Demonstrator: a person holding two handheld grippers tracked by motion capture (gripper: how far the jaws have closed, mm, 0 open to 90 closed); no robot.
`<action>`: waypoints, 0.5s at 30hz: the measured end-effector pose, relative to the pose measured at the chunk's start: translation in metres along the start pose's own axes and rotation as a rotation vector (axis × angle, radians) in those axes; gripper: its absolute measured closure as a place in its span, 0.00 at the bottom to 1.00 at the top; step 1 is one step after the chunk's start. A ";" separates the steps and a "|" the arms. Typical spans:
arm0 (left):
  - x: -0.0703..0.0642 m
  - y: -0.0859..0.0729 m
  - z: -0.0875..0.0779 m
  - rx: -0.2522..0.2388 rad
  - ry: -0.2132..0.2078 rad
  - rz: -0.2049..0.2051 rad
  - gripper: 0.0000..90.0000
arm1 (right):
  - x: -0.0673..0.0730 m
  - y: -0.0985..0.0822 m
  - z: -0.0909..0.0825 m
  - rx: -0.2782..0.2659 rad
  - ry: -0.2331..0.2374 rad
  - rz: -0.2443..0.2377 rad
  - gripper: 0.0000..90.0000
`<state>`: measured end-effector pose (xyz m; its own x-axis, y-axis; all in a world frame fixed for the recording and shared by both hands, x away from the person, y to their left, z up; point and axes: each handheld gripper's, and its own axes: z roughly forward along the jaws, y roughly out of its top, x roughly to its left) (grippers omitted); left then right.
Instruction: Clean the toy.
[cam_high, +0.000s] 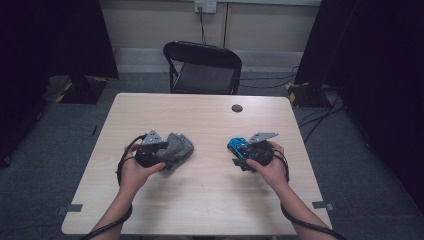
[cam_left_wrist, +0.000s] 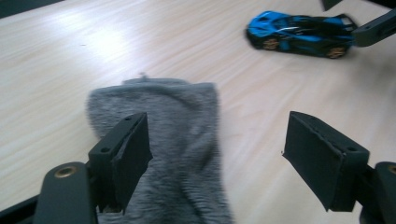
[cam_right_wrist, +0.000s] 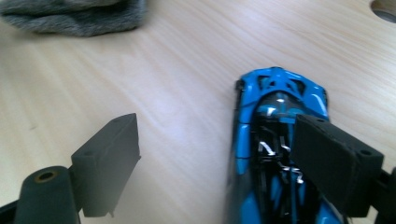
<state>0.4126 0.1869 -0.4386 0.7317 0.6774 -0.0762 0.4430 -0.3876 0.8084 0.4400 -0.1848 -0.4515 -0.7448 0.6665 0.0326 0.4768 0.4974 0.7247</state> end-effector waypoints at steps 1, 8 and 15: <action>-0.003 -0.001 0.000 0.005 -0.006 0.006 0.24 | 0.003 0.000 -0.002 0.003 0.005 -0.011 0.17; -0.026 -0.007 0.004 0.015 -0.057 0.036 0.25 | 0.019 -0.003 -0.010 0.008 0.050 -0.047 0.17; -0.048 -0.009 0.009 0.019 -0.110 0.059 0.24 | 0.035 -0.012 -0.011 0.019 0.094 -0.057 0.17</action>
<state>0.3785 0.1520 -0.4478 0.8086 0.5809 -0.0931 0.4066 -0.4373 0.8021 0.4033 -0.1740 -0.4517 -0.8113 0.5819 0.0565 0.4401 0.5443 0.7142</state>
